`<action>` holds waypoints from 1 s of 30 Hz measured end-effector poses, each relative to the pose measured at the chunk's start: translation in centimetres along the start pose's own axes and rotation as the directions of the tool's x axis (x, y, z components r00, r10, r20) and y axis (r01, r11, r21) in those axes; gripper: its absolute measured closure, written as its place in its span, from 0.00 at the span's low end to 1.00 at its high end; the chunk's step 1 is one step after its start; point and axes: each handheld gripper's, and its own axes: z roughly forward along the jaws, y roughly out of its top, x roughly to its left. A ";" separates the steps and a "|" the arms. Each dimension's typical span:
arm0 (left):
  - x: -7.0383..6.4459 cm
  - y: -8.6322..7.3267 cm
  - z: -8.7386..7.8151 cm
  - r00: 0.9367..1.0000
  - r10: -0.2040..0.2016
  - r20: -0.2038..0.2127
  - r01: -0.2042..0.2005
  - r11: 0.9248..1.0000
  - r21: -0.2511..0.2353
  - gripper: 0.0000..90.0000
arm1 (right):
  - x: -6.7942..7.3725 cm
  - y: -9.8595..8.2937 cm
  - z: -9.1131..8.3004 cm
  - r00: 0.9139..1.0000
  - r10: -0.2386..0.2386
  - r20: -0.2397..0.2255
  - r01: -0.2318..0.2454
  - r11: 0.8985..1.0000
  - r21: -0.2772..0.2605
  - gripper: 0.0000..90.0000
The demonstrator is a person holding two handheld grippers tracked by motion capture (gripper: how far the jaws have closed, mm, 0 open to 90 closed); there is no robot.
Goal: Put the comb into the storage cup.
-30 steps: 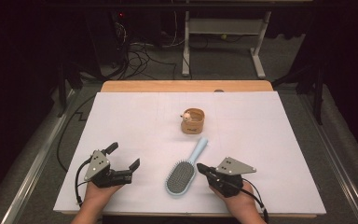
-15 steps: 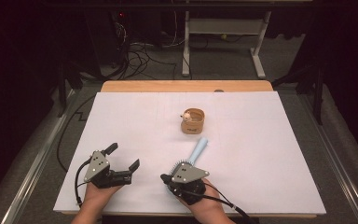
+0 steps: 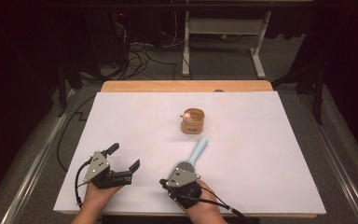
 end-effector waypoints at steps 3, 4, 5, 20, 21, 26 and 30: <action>-0.1 0.0 0.0 1.000 0.002 0.006 -0.002 1.000 0.001 0.05 | 0.0 0.0 -0.4 1.000 -0.004 0.006 0.004 1.000 0.005 1.00; -0.1 0.0 0.0 1.000 0.001 0.006 -0.001 1.000 0.002 0.05 | 0.0 -0.1 -0.5 1.000 -0.010 0.007 0.010 1.000 0.010 1.00; -0.1 0.0 0.0 1.000 -0.001 0.004 0.001 1.000 0.005 0.05 | -0.1 -0.1 -0.6 1.000 -0.009 0.007 0.009 1.000 0.010 1.00; -0.1 -0.2 -0.1 1.000 -0.002 0.014 0.002 1.000 0.015 0.06 | -0.7 -1.1 -3.2 1.000 -0.006 0.021 0.006 1.000 0.024 1.00; -0.1 -0.2 -0.1 1.000 -0.001 0.014 0.001 1.000 0.017 0.06 | -0.8 -1.2 -3.5 1.000 -0.008 0.026 0.007 1.000 0.027 1.00; -0.3 -0.4 0.0 1.000 -0.001 0.013 0.001 1.000 0.017 0.06 | -1.4 -2.5 -5.0 0.999 -0.011 0.041 0.010 0.999 0.043 1.00; -0.4 -0.4 0.0 1.000 0.002 0.016 -0.003 1.000 0.017 0.06 | -1.9 -3.2 -6.0 0.999 -0.002 0.053 -0.001 0.999 0.050 1.00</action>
